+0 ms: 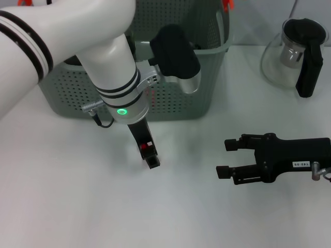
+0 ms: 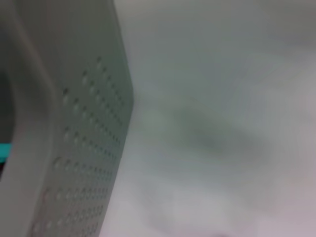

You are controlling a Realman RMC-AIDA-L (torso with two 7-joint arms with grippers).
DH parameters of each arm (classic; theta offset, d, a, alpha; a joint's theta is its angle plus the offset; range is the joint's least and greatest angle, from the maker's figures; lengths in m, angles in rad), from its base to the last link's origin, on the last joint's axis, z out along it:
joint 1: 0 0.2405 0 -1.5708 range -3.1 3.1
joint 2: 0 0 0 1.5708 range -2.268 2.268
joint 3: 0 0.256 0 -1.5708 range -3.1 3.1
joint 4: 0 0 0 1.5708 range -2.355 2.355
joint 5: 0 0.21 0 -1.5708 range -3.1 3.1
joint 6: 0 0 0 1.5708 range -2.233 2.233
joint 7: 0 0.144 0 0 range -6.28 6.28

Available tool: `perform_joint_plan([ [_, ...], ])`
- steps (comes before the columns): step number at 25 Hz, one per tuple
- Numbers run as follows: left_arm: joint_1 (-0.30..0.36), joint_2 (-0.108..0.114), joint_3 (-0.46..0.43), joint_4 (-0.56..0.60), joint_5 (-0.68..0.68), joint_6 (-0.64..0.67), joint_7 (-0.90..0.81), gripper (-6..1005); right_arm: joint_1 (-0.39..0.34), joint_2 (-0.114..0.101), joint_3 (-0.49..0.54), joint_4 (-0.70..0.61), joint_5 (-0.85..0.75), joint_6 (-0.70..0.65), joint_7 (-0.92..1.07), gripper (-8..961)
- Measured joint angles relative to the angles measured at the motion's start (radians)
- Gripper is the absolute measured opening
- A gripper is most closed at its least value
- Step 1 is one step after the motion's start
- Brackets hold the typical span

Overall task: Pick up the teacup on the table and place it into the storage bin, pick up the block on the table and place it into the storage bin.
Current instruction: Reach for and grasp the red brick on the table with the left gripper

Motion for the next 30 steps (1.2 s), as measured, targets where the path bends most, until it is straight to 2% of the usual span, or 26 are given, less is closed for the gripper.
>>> perform_joint_plan([
  [7,-0.008,-0.002,-0.031,-0.015,-0.003,0.0,-0.006,755,-0.002,0.0,-0.004,0.0,0.0,0.0,-0.002,913],
  [13,-0.011,-0.002,-0.029,-0.039,0.001,-0.019,-0.012,875,-0.003,0.001,-0.008,0.0,0.0,0.0,-0.002,912],
  [30,-0.046,0.001,-0.023,-0.153,0.009,-0.113,-0.022,868,-0.005,0.005,-0.006,0.004,-0.009,-0.006,-0.011,914],
])
